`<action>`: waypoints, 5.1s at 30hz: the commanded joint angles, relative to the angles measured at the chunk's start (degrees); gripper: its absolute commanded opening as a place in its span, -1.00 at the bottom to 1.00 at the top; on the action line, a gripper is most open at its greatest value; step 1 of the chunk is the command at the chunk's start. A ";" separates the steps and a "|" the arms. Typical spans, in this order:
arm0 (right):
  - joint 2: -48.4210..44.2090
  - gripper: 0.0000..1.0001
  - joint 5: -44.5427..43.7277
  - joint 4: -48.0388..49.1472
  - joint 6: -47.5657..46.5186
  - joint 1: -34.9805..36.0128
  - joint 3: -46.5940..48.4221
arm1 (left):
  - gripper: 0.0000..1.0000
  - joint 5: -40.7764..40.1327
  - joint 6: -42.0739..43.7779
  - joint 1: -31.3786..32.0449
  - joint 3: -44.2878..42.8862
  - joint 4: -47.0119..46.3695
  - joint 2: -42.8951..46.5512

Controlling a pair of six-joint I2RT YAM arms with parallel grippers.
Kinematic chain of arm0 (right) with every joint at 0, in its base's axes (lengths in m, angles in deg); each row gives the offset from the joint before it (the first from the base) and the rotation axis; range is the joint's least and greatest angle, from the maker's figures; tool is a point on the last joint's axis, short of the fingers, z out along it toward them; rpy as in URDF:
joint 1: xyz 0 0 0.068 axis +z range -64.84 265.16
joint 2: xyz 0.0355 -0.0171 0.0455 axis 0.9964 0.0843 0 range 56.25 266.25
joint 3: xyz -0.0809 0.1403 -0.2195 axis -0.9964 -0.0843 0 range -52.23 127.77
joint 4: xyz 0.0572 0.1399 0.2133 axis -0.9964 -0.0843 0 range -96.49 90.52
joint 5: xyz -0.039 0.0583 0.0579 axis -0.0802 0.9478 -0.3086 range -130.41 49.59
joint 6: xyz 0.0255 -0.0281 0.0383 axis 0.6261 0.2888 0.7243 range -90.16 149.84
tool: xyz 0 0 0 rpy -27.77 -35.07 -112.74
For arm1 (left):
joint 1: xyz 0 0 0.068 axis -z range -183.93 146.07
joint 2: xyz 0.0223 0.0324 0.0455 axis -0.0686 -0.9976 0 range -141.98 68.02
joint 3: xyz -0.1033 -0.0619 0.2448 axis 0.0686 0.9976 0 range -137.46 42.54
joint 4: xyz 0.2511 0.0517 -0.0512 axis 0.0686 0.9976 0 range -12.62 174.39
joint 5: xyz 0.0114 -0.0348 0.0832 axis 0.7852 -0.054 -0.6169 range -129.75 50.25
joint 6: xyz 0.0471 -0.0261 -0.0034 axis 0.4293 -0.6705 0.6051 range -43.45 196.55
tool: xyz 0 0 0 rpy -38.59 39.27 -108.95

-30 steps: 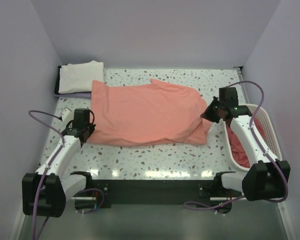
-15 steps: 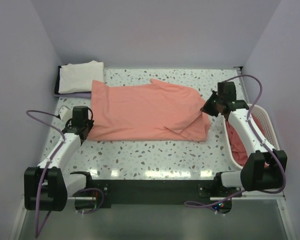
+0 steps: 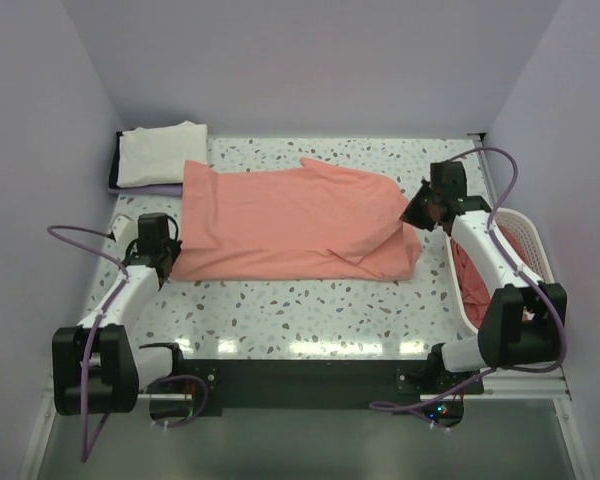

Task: Fold and stack the t-shirts
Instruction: Fold the tshirt

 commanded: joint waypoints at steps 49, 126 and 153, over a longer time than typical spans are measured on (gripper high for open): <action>15.40 -1.00 1.57 8.26 -1.01 -2.84 8.23 | -1.00 9.12 4.49 -3.72 -4.82 -17.50 -14.98; 24.01 0.10 4.56 25.94 7.42 17.20 2.06 | 0.47 20.82 9.94 -2.66 11.53 -27.35 0.93; 9.97 0.11 0.52 15.21 3.73 16.85 1.66 | 0.40 7.73 5.11 -2.75 12.66 -13.11 10.06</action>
